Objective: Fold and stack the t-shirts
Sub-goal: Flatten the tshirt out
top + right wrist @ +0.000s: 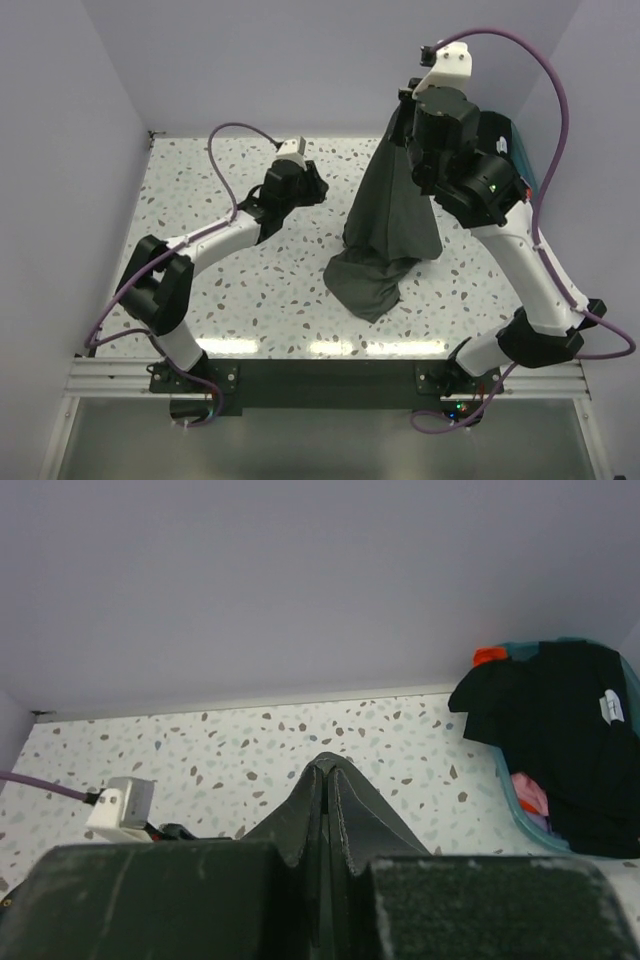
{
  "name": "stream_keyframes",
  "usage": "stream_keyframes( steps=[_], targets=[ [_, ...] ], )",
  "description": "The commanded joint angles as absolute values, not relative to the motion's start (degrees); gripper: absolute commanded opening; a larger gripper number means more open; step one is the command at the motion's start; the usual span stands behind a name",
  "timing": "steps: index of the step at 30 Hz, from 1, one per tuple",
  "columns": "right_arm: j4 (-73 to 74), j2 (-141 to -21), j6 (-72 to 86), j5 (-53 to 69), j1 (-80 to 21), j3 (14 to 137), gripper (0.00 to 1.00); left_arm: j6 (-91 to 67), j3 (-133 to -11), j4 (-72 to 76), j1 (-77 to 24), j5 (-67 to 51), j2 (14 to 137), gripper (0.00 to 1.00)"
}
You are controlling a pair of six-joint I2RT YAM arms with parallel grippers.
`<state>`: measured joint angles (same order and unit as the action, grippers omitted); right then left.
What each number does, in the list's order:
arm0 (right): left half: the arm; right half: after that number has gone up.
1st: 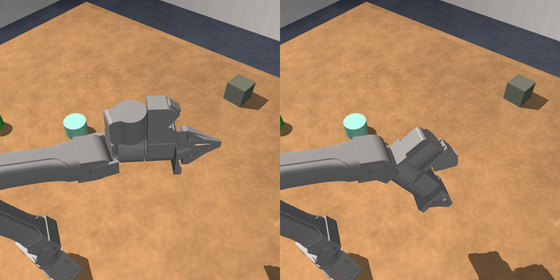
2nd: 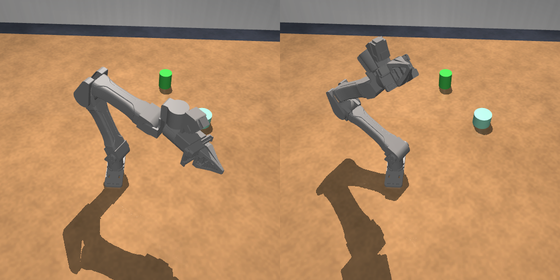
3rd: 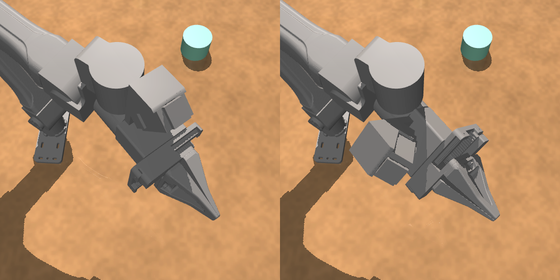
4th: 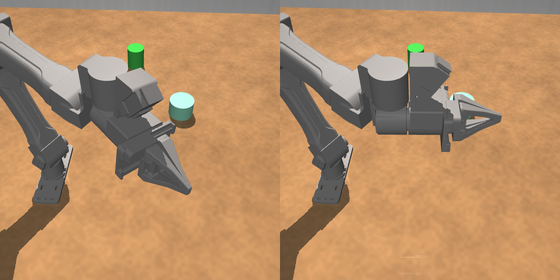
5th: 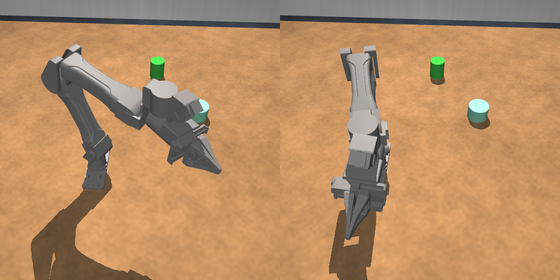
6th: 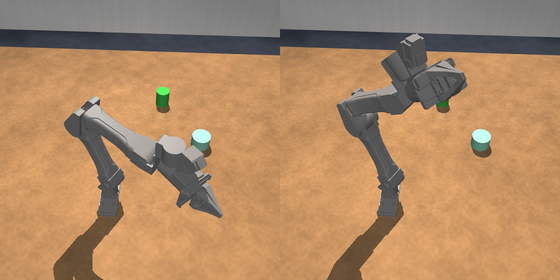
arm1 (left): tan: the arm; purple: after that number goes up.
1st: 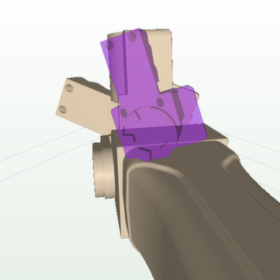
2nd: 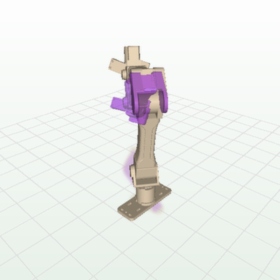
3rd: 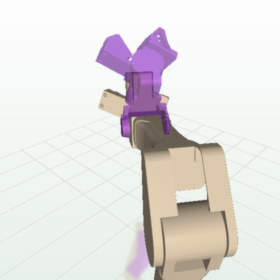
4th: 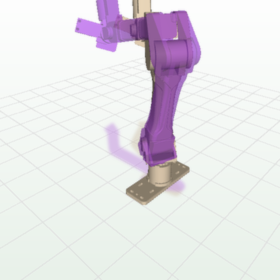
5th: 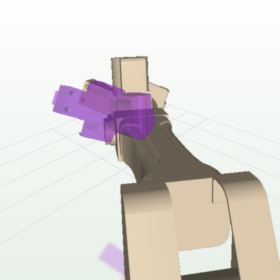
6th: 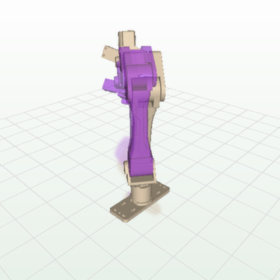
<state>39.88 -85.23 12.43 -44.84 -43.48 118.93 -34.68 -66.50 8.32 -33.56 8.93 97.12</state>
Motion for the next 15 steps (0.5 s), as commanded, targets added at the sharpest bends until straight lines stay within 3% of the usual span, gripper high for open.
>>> stream_keyframes(
  steps=[1,2,5,15],
  targets=[
    [38.7,-83.4,10.4,-42.5,-43.5,122.3,0.0,-31.5,-65.9,11.1,-34.2,0.0,98.2,0.51],
    [38.8,-82.3,10.5,-42.1,-43.4,122.0,0.0,-31.6,-64.4,14.6,-34.2,-1.7,98.0,0.65],
    [38.9,-79.6,10.8,-40.8,-43.4,118.8,0.0,-32.1,-58.9,22.3,-34.1,-6.1,98.2,0.75],
    [40.5,-69.3,12.5,-41.7,-43.4,108.5,0.0,-33.0,-54.5,36.1,-34.5,-15.6,108.0,0.77]
  ],
)
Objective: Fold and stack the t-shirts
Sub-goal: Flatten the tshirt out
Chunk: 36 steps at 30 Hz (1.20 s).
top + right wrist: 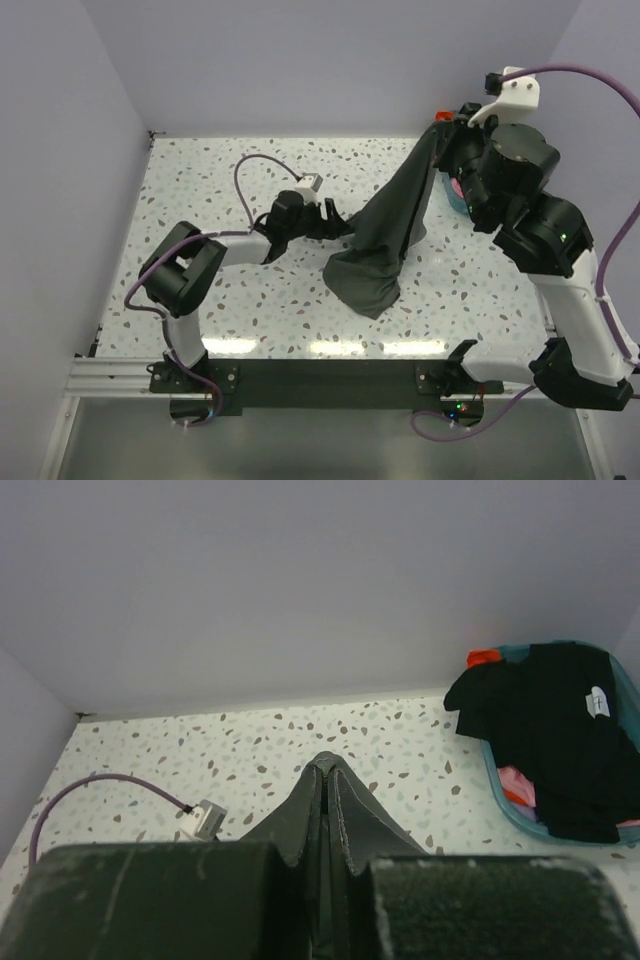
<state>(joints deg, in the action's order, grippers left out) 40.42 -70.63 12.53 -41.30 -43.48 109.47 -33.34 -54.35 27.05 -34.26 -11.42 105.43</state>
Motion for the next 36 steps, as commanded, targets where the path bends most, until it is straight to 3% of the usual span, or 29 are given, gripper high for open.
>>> stream_keyframes(
  steps=[1,13,20,24,26,27,29,30,31,36],
  targets=[
    [40.9,-68.9,12.5,-41.7,-43.4,108.1,0.0,-33.3,-54.7,36.9,-34.7,-16.5,108.7,0.76],
    [42.7,-68.2,12.7,-42.7,-43.4,106.9,0.0,-33.8,-57.6,46.2,-38.7,-20.4,115.2,0.72],
    [43.1,-68.4,12.9,-42.5,-43.4,107.2,0.0,-32.5,-62.7,43.0,-39.6,-19.2,118.9,0.67],
    [43.3,-68.4,12.7,-42.5,-43.4,107.8,0.0,-32.7,-64.3,41.6,-39.7,-17.3,120.5,0.58],
    [43.4,-68.4,12.7,-42.6,-43.4,107.9,0.0,-32.9,-64.7,41.0,-39.7,-16.6,120.7,0.44],
    [43.2,-68.4,12.4,-42.8,-43.4,108.0,0.0,-33.0,-65.0,40.8,-39.6,-16.4,120.7,0.31],
    [43.1,-68.5,12.3,-43.1,-43.4,108.1,0.0,-32.9,-65.6,39.6,-39.7,-16.1,120.4,0.2],
    [42.8,-68.6,12.0,-43.2,-43.4,108.1,0.0,-32.8,-65.8,38.9,-39.6,-15.6,119.5,0.07],
    [42.5,-68.8,12.0,-43.4,-43.4,108.2,0.0,-32.4,-65.7,37.8,-39.5,-14.3,118.7,0.03],
    [38.3,-71.2,9.2,-46.2,-43.3,108.1,0.0,-32.5,-65.6,27.1,-35.4,-3.0,109.6,0.0]
  ],
)
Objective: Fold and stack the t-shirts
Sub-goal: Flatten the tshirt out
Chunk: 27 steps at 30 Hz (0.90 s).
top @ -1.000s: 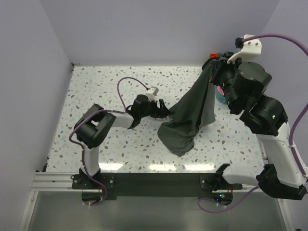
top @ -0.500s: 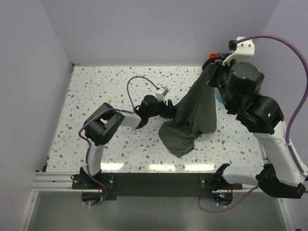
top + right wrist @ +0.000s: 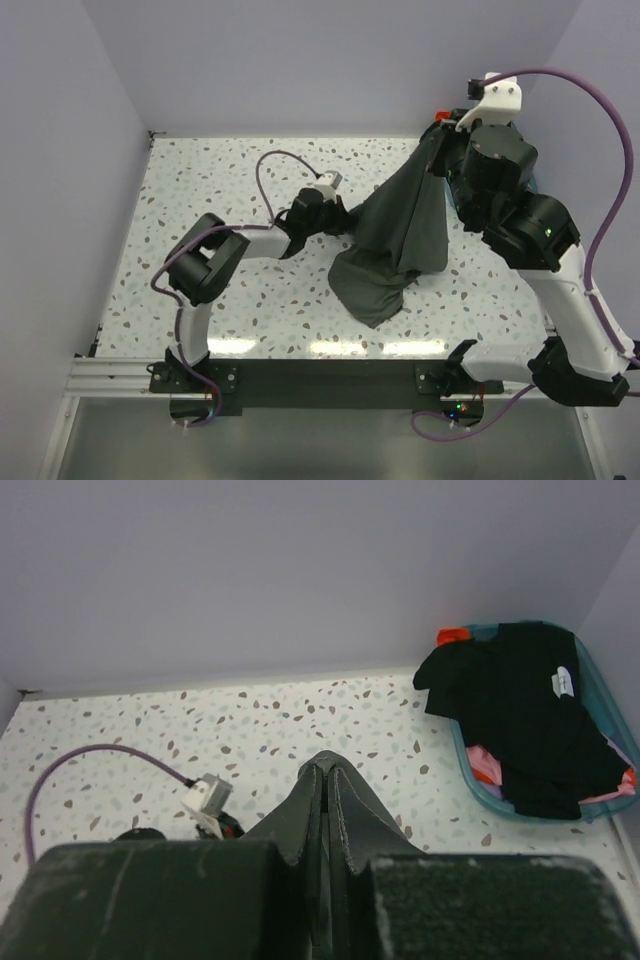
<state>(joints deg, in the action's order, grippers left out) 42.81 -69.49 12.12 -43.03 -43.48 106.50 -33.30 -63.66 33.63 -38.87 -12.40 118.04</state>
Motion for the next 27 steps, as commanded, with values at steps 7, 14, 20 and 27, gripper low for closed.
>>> stream_keyframes(
  steps=[7,14,20,27],
  targets=[
    [32.6,-82.3,7.2,-42.8,-37.5,115.4,0.0,-33.1,-79.8,6.6,-22.1,4.2,102.7,0.0],
    [29.5,-93.9,8.9,-29.8,-27.2,130.7,0.0,-24.7,-109.8,-9.7,-14.9,7.9,103.2,0.0],
    [27.0,-94.1,9.8,-25.1,-22.8,135.6,0.0,-19.4,-124.6,-15.6,-14.0,11.2,101.2,0.0],
    [21.5,-81.3,21.4,-21.9,-22.0,95.5,0.0,-25.1,-87.0,-6.2,-14.0,10.2,84.0,0.0]
  ],
)
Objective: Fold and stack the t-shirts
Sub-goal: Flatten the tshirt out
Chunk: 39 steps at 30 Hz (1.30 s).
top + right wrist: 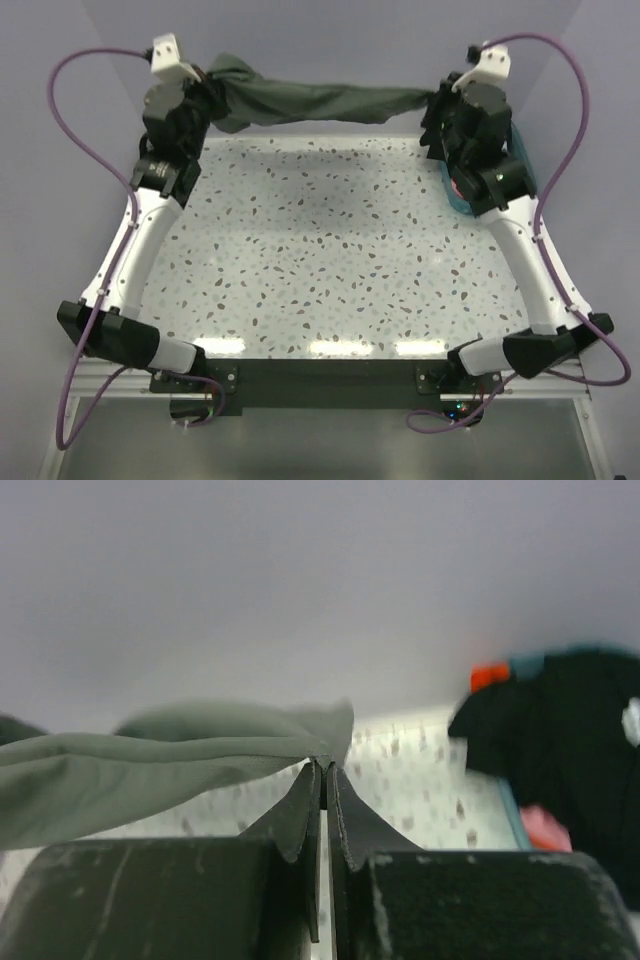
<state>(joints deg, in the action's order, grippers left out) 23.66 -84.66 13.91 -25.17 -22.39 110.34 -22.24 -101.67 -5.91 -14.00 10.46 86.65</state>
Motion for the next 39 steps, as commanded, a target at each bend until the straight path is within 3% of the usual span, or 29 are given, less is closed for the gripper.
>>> stream_keyframes(
  steps=[1,4,5,7,8,10,11,12,13,16,18,23,32,37,39],
  targets=[
    [20.8,-79.7,23.8,-21.1,-21.9,90.0,0.0,-26.7,-81.7,-4.9,-14.0,9.6,81.9,0.0],
    [17.8,-74.5,30.4,-18.6,-21.8,69.2,0.02,-34.3,-58.2,-0.9,-14.4,7.6,72.6,0.0],
    [17.1,-73.7,31.5,-16.8,-21.8,64.8,0.06,-35.8,-46.8,1.6,-14.8,7.3,68.2,0.08],
    [16.3,-73.5,34.1,-16.1,-21.9,54.3,0.17,-40.5,-36.6,3.7,-15.4,7.5,64.2,0.11],
    [15.7,-73.7,35.5,-15.1,-21.7,51.2,0.22,-42.0,-28.5,4.4,-15.5,6.9,61.1,0.23],
    [13.9,-74.5,37.0,-12.3,-21.7,43.7,0.38,-45.5,-22.4,5.5,-15.7,3.7,58.7,0.39],
    [13.5,-74.6,37.5,-11.3,-21.7,42.1,0.42,-46.2,-18.3,6.2,-15.8,2.5,56.9,0.54],
    [13.1,-74.3,38.2,-10.0,-21.8,39.8,0.48,-47.4,-17.2,4.7,-15.9,1.9,55.8,0.6],
    [13.6,-73.7,38.7,-9.8,-21.7,39.3,0.57,-47.7,-16.7,2.9,-16.1,2.5,54.7,0.63],
    [16.1,-69.4,39.7,-9.9,-21.7,38.4,0.71,-49.4,-18.7,-8.3,-16.2,8.8,50.1,0.69],
    [17.7,-67.3,40.4,-10.3,-21.7,37.8,0.73,-51.3,-20.6,-16.2,-16.1,14.7,47.6,0.75],
    [17.8,-66.6,40.4,-13.0,-21.7,37.6,0.71,-53.5,-25.7,-22.1,-16.1,23.0,48.0,0.76],
    [16.0,-69.3,39.0,-13.6,-21.8,38.9,0.57,-51.3,-30.6,-19.8,-16.1,23.0,59.6,0.52],
    [12.1,-71.3,38.3,-8.7,-24.9,39.7,0.49,-50.6,-30.3,-18.0,-16.1,22.0,62.6,0.5],
    [12.4,-73.2,38.1,-11.7,-32.1,42.6,0.49,-49.9,-30.3,-17.2,-16.1,21.9,63.5,0.53]
  ],
)
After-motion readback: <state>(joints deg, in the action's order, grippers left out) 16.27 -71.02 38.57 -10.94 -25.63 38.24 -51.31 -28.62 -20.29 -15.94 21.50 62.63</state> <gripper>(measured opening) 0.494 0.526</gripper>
